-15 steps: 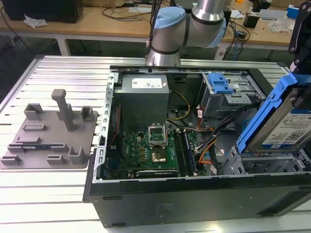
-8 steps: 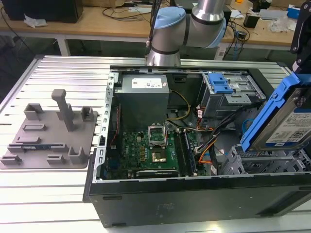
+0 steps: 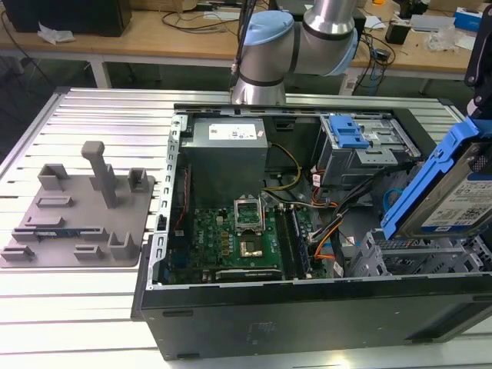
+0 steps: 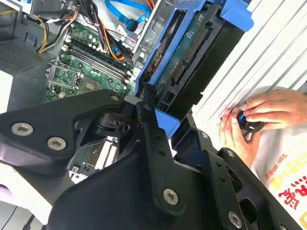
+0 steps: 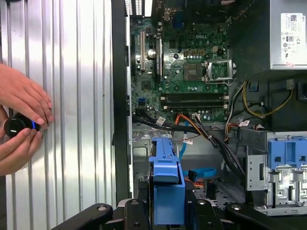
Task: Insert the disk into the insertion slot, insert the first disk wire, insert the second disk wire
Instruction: 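Insert the disk into the insertion slot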
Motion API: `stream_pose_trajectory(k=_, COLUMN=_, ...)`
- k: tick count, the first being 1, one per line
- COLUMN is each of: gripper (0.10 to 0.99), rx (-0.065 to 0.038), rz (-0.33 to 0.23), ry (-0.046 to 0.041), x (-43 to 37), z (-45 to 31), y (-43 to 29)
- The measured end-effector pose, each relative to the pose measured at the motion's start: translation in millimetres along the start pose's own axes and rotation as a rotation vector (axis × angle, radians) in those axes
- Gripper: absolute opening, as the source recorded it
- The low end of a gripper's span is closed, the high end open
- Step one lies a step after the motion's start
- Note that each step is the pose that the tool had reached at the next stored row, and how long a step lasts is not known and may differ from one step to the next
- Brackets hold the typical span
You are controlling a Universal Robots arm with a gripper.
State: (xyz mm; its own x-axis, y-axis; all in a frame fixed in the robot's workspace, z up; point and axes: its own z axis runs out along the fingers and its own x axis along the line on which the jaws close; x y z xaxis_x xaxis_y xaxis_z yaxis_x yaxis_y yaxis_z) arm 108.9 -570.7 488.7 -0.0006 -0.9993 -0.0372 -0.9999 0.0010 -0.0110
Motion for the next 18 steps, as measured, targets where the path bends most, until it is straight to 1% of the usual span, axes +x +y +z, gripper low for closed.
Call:
stream_pose_trajectory(k=1, gripper=0.369, rx=0.000, rz=0.000, ry=-0.0011, x=0.0, z=0.0, y=0.0)
stream_pose_trajectory(k=7, gripper=0.369, rx=0.000, rz=0.000, ry=-0.0016, x=0.1, z=0.1, y=-0.5)
stream_pose_trajectory(k=12, gripper=0.369, rx=0.000, rz=0.000, ry=-0.0016, x=-0.4, z=0.4, y=-4.0)
stream_pose_trajectory(k=18, gripper=0.369, rx=-0.001, rz=-0.013, ry=-0.0017, x=-8.9, z=1.1, y=-5.9)
